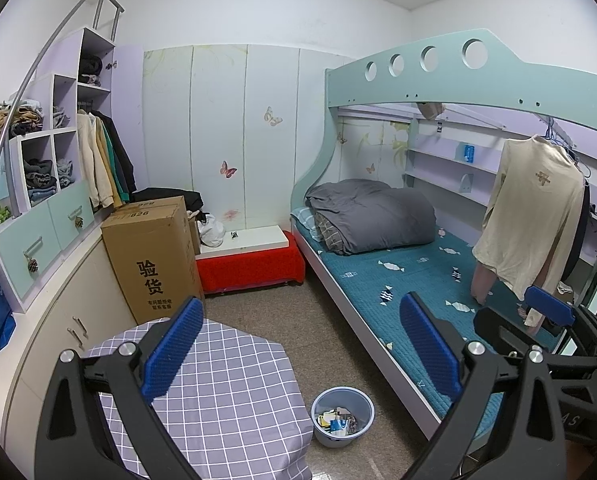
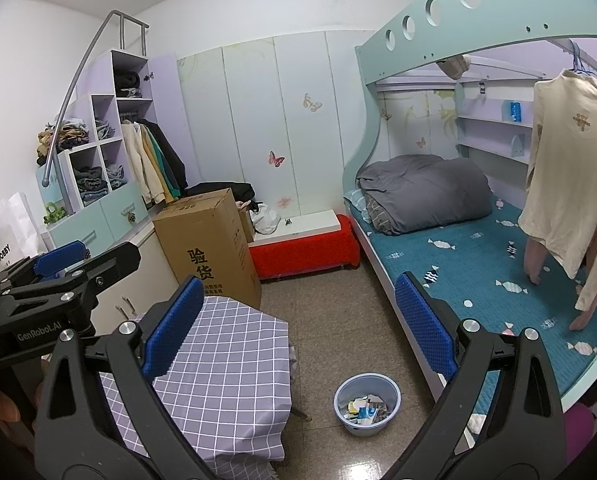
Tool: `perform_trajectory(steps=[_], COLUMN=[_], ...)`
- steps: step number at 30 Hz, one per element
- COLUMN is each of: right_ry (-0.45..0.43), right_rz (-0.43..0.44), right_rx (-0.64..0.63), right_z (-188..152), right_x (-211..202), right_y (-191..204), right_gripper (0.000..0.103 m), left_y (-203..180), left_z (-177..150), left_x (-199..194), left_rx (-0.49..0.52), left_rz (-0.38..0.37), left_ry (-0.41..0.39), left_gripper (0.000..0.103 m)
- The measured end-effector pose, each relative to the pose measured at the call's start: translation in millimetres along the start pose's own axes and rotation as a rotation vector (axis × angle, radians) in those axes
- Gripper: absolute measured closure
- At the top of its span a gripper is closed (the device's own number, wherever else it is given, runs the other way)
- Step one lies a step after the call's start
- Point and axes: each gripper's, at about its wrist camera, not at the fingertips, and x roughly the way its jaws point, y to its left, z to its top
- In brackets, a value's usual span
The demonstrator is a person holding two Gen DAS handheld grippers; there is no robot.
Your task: Collect trash
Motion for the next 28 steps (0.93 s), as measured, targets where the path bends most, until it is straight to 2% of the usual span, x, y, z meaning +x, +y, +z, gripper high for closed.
perform_trajectory(steps=[20,28], right_ry=[0.014,0.064], right_rz=[0.008,0.026], right_rx=[-0.016,-0.028], right_z=[6,6], right_x=[17,43], right_y=[14,27], right_gripper=[0.009,0.009], left_y=[39,60], left_z=[4,-1], left_x=[13,31], left_rx=[-0.022,-0.048], left_rz=[-0.007,0.015], left_ry=[0.015,0.061], left_gripper=[0.006,0.006])
